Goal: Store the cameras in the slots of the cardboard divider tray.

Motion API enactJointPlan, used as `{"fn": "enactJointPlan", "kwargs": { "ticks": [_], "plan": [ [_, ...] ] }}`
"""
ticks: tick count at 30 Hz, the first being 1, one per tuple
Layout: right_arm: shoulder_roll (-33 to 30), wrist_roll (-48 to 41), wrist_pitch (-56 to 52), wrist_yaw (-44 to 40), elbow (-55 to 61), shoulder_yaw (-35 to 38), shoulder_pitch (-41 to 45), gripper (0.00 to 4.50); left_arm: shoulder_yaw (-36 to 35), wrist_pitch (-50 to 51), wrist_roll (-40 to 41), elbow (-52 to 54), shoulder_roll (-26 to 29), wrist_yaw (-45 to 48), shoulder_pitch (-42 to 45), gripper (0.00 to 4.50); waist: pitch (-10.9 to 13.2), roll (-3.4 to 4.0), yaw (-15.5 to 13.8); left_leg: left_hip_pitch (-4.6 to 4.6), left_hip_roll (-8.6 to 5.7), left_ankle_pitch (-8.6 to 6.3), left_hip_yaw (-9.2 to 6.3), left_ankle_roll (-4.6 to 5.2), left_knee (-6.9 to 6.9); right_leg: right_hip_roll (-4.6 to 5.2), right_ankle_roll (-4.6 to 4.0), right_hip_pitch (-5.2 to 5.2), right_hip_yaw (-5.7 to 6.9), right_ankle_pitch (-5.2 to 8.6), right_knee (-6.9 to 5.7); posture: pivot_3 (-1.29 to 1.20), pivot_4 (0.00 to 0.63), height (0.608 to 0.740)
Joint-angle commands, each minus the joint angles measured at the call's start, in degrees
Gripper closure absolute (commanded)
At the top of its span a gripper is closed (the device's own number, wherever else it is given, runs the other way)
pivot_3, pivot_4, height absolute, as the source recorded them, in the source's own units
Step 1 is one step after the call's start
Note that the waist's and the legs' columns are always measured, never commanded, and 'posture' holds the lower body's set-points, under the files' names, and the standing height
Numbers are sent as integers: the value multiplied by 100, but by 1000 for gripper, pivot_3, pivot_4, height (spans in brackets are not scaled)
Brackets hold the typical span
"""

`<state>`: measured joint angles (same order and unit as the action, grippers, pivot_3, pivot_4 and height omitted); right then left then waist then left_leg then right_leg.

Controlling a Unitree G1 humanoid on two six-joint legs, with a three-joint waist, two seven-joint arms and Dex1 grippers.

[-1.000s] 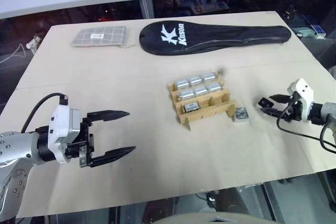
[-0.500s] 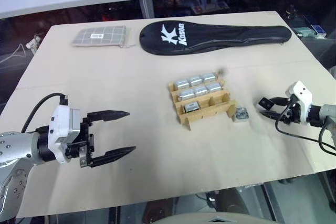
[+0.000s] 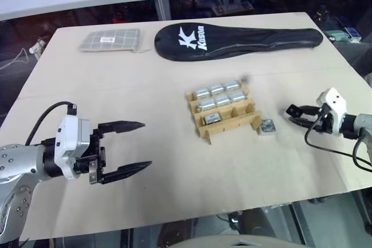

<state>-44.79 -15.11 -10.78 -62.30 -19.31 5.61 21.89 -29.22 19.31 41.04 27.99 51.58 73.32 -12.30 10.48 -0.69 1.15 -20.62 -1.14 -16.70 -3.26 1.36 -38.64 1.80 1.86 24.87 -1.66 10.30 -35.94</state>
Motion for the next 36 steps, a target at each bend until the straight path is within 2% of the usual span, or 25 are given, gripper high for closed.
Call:
{"fn": "enactJointPlan", "kwargs": {
  "ticks": [1, 4, 7, 11, 16, 25, 36],
  "plan": [
    [156, -436, 81, -86, 1007, 142, 170, 2638, 17, 310, 428, 29, -7, -274, 282, 0, 1, 1, 8, 0, 3, 0, -2, 0, 0, -2, 1, 0, 0, 0, -1, 0, 150, 740],
    [274, -431, 242, -261, 1998, -236, 96, 2638, 294, 1121, 1049, 102, -228, -1285, 865, 0, 4, 7, -15, -2, 6, 0, -10, 0, 0, -2, 4, 1, 6, 2, -2, 0, 150, 740],
    [684, -141, 1145, -58, 2421, -475, 254, 2638, 803, 1689, 1247, 248, -403, -1980, 1302, 0, 0, -1, -22, -2, 6, 0, -24, 0, -2, -1, 13, -2, 16, 6, -2, 0, 150, 740],
    [1089, 629, 2810, 56, 2346, -1015, 382, 2638, 1399, 2191, 1386, 113, -818, -2836, 2122, 0, 0, -4, -47, -6, -6, 0, -35, -2, -4, 10, 1, -1, 15, -7, -1, 0, 150, 740],
    [1347, 1635, 4412, 378, 1766, -1619, 724, 2638, 1878, 2315, 1250, -251, -1167, -3002, 2851, 0, 0, -4, -35, -7, -17, 16, -40, -30, -5, 17, 0, 2, 6, -10, -1, 0, 150, 740],
    [1706, 2238, 4766, 943, 1581, -2100, 1151, 2638, 2224, 2340, 1078, -628, -1365, -2793, 3208, 0, 0, -4, -27, -8, -17, 19, -36, -35, -2, 14, -2, 5, 5, -10, -2, 0, 150, 740],
    [1889, 2378, 4662, 1277, 1899, -2370, 1240, 2638, 2275, 2308, 977, -791, -1437, -2449, 3178, 0, 0, -4, -27, -9, -18, 19, -40, -34, -3, 15, -2, 5, 4, -10, -1, 0, 150, 740]
  ]
}}
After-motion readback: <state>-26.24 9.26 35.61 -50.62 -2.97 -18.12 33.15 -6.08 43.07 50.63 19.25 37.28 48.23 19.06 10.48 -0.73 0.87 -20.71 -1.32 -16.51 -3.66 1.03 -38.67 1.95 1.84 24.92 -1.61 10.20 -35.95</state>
